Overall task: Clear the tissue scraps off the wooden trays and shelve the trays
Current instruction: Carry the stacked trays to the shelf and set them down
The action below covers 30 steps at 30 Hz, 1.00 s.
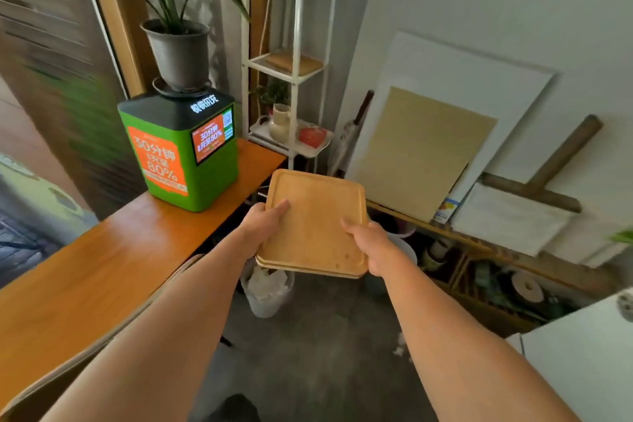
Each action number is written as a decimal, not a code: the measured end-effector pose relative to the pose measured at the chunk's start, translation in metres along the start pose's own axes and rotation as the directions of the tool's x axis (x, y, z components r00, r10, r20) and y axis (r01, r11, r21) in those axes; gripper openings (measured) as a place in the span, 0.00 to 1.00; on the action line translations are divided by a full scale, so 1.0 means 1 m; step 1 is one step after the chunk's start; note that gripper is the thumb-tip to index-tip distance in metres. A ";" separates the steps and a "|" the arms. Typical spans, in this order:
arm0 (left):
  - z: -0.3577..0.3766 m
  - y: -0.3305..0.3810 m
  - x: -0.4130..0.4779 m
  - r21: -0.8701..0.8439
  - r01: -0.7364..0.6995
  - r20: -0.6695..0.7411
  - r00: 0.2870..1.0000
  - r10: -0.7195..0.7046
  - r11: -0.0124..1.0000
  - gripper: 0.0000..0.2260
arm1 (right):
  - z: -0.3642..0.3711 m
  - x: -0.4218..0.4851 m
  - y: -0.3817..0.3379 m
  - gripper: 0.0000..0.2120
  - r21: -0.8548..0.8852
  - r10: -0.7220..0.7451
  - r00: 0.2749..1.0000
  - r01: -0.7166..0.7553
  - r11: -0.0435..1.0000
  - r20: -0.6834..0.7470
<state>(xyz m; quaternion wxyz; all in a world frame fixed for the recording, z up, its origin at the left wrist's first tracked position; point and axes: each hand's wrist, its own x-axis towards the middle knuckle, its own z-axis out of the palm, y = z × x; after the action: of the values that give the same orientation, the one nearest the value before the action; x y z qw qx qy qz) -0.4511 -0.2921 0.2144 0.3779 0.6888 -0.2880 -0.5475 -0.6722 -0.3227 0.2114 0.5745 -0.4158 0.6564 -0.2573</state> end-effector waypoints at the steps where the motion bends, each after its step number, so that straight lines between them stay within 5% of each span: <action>1: 0.008 0.004 0.007 0.018 0.000 0.017 1.000 0.000 1.000 0.31 | -0.006 0.005 0.002 0.27 0.012 0.011 1.000 -0.011 1.000 -0.012; 10: 0.052 0.055 0.119 0.001 -0.016 0.082 0.997 0.016 1.000 0.30 | -0.031 0.105 -0.036 0.25 0.083 0.069 0.996 -0.065 0.994 -0.050; 19: 0.060 0.184 0.275 0.007 -0.089 0.074 0.993 0.088 0.996 0.29 | -0.035 0.264 -0.169 0.12 0.067 0.019 0.995 -0.012 0.998 -0.100; 24: 0.066 0.225 0.338 0.090 -0.074 0.019 0.997 0.073 0.993 0.30 | -0.028 0.332 -0.208 0.28 0.104 0.089 0.991 -0.078 0.991 -0.103; 30: 0.082 0.266 0.415 0.116 -0.023 -0.026 0.999 0.026 0.993 0.31 | -0.032 0.418 -0.260 0.31 -0.036 0.087 0.987 -0.093 0.995 -0.137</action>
<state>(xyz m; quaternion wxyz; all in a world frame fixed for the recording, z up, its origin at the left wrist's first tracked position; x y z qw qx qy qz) -0.4292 -0.7913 0.2049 0.3479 0.7135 -0.3225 -0.5157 -0.6352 -0.8145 0.2047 0.5309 -0.3795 0.7171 -0.2447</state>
